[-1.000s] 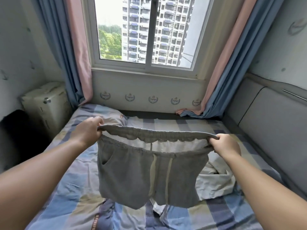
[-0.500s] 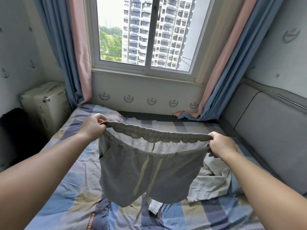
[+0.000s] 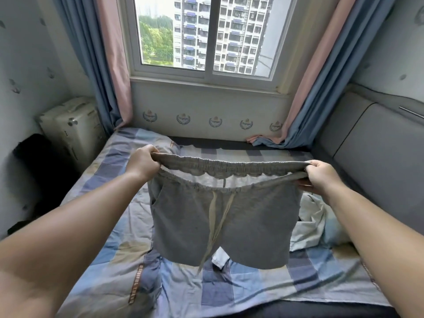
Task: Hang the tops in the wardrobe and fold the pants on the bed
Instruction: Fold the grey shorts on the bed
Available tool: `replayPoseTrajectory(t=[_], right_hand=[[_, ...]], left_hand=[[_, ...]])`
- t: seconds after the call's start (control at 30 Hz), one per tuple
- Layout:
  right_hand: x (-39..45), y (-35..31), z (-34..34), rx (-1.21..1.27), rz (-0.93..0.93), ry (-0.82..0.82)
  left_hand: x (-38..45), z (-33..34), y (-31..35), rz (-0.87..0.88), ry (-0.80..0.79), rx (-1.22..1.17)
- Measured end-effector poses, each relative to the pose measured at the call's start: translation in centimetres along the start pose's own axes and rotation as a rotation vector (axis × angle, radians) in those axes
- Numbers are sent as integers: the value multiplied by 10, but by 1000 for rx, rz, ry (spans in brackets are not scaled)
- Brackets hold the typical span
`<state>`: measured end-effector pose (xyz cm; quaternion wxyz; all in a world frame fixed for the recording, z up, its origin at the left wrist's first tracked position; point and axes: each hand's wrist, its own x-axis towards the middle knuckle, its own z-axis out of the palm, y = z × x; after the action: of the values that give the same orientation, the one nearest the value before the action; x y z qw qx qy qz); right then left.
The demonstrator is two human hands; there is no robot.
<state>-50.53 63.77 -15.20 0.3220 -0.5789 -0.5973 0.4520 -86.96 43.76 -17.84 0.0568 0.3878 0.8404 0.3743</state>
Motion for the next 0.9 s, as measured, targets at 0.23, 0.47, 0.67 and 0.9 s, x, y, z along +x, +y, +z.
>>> replayPoseTrajectory(t=[0.23, 0.47, 0.67, 0.9], right_hand=[[-32, 56, -8, -93, 83, -25], [-69, 107, -32, -78, 223, 30], [-53, 110, -52, -92, 234, 134], [6, 135, -34, -69, 366, 152]], left_hand=[[-43, 19, -39, 116, -150, 324], [-81, 33, -67, -224, -357, -25], [-70, 35, -30, -236, -517, 69], [-33, 77, -14, -315, -662, 213]])
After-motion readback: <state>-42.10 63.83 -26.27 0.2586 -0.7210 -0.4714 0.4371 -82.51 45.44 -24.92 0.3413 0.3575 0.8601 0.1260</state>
